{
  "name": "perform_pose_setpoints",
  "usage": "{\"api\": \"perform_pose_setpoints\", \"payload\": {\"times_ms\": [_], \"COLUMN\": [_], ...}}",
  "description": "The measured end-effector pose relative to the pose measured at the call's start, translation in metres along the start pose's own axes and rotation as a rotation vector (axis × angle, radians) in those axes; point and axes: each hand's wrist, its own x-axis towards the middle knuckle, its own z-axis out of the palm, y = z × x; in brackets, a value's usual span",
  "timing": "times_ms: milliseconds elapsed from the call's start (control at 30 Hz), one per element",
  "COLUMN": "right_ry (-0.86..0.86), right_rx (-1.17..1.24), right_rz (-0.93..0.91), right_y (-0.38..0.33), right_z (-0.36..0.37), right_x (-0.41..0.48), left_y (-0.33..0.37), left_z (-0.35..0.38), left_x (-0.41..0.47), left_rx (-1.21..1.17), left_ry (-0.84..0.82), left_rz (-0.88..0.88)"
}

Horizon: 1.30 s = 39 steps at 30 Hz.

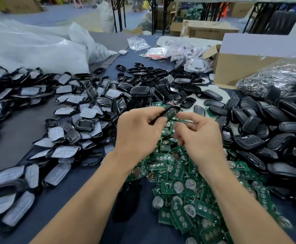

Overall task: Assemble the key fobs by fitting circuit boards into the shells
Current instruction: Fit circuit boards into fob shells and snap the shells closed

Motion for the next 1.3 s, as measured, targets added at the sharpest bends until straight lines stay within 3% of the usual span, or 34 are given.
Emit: {"api": "perform_pose_setpoints", "payload": {"times_ms": [233, 400, 500, 633, 733, 800, 900, 1067, 1200, 1300], "right_ry": [-0.211, -0.333, -0.481, -0.479, -0.492, -0.452, -0.363, -0.284, -0.124, -0.039], "right_rx": [-0.427, -0.546, -0.564, -0.723, -0.906, -0.893, -0.767, -0.341, -0.099, 0.102], "right_rz": [-0.252, -0.331, -0.333, -0.420, -0.490, -0.501, -0.409, -0.166, -0.144, -0.021], "right_y": [-0.022, -0.040, -0.046, -0.044, -0.042, -0.041, -0.039, -0.043, -0.043, -0.039], "right_z": [0.050, 0.112, 0.141, 0.164, 0.170, 0.173, 0.175, 0.161, 0.115, 0.073], "right_x": [-0.011, 0.009, 0.025, 0.036, 0.036, 0.034, 0.030, 0.025, 0.021, 0.014], "left_y": [-0.036, -0.058, -0.069, -0.075, -0.076, -0.077, -0.080, -0.082, -0.068, -0.049], "left_z": [-0.040, -0.060, -0.071, -0.076, -0.076, -0.079, -0.085, -0.084, -0.061, -0.034], "left_x": [0.029, 0.041, 0.044, 0.045, 0.047, 0.048, 0.049, 0.050, 0.046, 0.040], "left_rx": [-0.188, -0.522, -0.620, -0.741, -0.729, -0.729, -0.742, -0.766, -0.785, -0.590], "left_ry": [0.457, 0.733, 0.835, 0.909, 0.919, 0.928, 0.958, 0.959, 0.731, 0.492], "left_rz": [-0.375, -0.537, -0.611, -0.667, -0.662, -0.646, -0.649, -0.682, -0.703, -0.612]}}
